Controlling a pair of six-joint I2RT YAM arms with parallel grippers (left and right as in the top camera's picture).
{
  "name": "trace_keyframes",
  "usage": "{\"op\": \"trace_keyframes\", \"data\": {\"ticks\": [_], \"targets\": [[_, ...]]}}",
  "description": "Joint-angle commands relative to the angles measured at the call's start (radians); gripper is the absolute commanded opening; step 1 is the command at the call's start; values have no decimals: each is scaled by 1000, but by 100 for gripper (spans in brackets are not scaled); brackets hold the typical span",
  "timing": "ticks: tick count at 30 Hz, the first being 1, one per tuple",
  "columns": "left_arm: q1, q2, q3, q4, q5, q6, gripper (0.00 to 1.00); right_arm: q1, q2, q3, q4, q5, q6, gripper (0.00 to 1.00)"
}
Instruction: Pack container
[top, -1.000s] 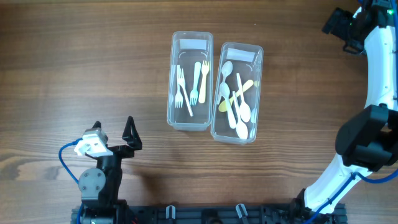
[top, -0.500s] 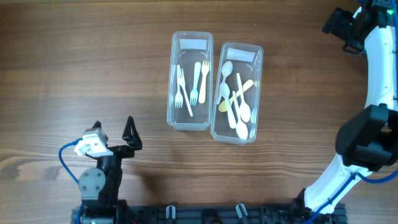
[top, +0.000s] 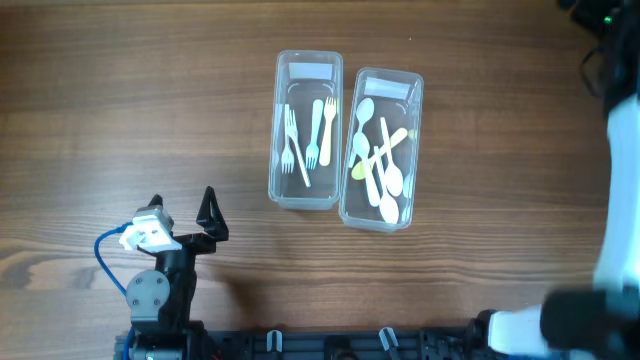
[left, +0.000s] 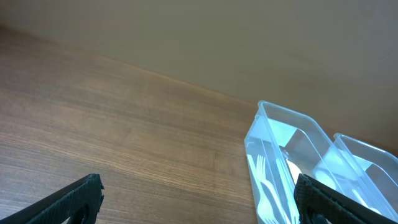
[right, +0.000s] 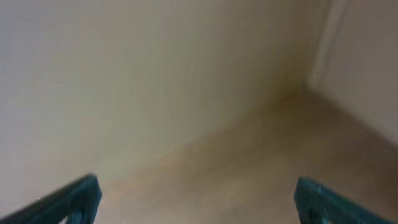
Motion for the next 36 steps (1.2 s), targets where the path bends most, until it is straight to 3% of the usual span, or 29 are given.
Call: {"op": "trace_keyframes", "data": {"ticks": [1, 10, 14, 17, 27, 36], "targets": [[6, -11, -12, 1, -5, 24, 100, 25, -222, -283, 201, 15, 47, 100], [6, -11, -12, 1, -5, 24, 100, 27, -711, -829, 453, 3, 187, 100], [6, -11, -12, 1, -5, 24, 100, 27, -909, -1061, 597, -73, -65, 100], [6, -11, -12, 1, -5, 24, 100, 28, -1026, -1192, 642, -123, -167, 100], [6, -11, -12, 1, -5, 24, 100, 143, -1244, -1419, 683, -117, -322, 100], [6, -11, -12, 1, -5, 24, 100, 159, -1327, -1555, 697, -119, -318, 100]]}}
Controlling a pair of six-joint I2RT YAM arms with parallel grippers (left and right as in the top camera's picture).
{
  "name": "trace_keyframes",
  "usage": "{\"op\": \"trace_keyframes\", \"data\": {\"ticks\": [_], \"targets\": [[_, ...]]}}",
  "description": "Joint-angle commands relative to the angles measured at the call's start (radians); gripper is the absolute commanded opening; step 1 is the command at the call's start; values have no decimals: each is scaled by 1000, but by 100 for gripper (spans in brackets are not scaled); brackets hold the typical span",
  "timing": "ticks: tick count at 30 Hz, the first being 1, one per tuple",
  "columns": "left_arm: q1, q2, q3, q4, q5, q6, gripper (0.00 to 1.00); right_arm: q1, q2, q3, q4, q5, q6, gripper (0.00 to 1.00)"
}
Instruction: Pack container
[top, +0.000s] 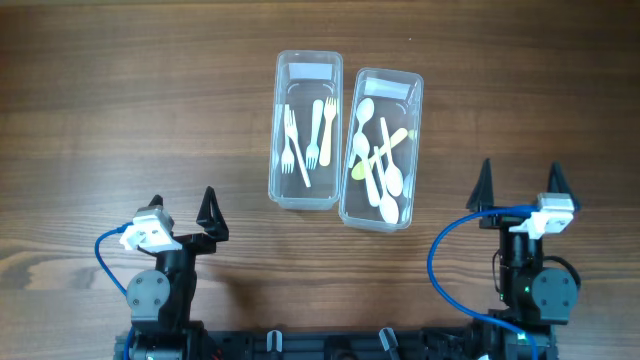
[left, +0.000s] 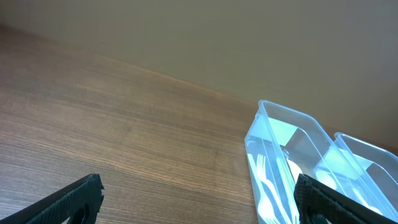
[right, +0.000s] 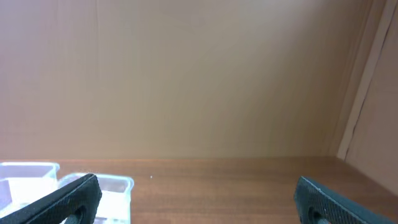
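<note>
Two clear plastic containers stand side by side at the table's middle. The left container (top: 304, 130) holds several white and pale yellow forks (top: 318, 130). The right container (top: 381, 148) holds several white and yellowish spoons (top: 385, 170). My left gripper (top: 182, 208) rests open at the near left, nothing between its fingers; its wrist view shows the fork container (left: 283, 168) ahead to the right. My right gripper (top: 520, 182) rests open at the near right, empty; its wrist view catches the containers (right: 37, 186) at the left edge.
The wooden table (top: 120, 90) spreads around the containers. A plain beige wall (right: 199, 74) rises behind it, with a panel edge (right: 357, 106) at the far right. Blue cables loop beside both arm bases.
My right arm was raised at the far right edge, its wrist camera blurred on the wall. Now it sits low at the near right with its gripper open. Left arm and containers are unchanged.
</note>
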Motion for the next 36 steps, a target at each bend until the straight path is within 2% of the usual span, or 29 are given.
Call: {"op": "trace_keyframes", "data": {"ticks": [1, 4, 13, 18, 36], "targets": [[6, -10, -10, 3, -5, 24, 100, 6, -29, -39, 8, -17, -11, 100], [6, -10, -10, 3, -5, 24, 100, 6, -44, -81, -3, -16, 15, 100], [6, -10, -10, 3, -5, 24, 100, 6, -231, -79, -256, -20, 40, 100], [6, -10, -10, 3, -5, 24, 100, 6, -229, -79, -313, -23, 37, 100], [6, -10, -10, 3, -5, 24, 100, 6, -229, -79, -313, -27, 6, 100]]}}
